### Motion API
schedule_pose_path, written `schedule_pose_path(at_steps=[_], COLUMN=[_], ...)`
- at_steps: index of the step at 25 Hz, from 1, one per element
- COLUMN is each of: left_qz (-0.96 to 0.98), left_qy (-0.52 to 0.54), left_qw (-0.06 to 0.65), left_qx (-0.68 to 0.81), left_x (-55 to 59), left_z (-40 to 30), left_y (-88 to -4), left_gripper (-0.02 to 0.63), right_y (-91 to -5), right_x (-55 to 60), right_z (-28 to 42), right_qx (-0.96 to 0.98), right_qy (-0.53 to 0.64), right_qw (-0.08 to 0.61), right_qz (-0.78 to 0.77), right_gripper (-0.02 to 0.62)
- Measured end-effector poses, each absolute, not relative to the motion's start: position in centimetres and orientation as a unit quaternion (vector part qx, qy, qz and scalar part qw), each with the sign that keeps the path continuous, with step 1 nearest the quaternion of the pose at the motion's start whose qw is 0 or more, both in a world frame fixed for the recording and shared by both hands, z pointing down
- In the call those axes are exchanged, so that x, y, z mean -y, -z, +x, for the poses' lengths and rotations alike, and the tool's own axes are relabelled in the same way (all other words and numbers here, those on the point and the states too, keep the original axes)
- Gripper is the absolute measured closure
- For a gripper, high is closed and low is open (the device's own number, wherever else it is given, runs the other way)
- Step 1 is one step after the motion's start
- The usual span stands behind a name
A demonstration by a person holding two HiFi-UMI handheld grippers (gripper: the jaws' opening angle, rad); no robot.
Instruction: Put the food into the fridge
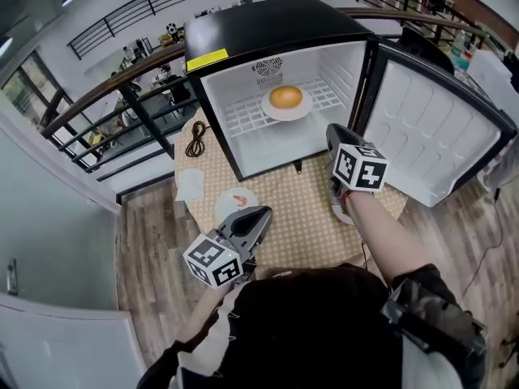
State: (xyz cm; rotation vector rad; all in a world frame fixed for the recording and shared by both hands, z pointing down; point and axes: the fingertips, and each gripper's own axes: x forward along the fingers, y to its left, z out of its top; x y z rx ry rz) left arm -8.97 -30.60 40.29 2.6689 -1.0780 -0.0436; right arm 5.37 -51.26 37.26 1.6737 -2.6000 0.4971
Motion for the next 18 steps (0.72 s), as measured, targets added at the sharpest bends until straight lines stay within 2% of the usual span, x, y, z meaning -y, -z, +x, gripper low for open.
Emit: schedule_pose_path(at_steps=[10,18], left_qz=[0.924,0.916], left_qy=[0.033,0.051], left_qw=[0.137,0.136], left_qx=[0.355,0.374], left_x=[25.5,21.2], left_z=[-0.8,3.6], left_y=[-38.6,-39.0], left_gripper=[0.592,0.592], right_y=[-36.8,-38.0], right_x=[40.0,31.2], right_z=[8.7,14.9], right_qx=[0.900,0.914], right_qy=[-0.237,-0.219], right_qw=[0.024,0.013], right_qz=[0.364,0.340], right_gripper=[0.565,0.577])
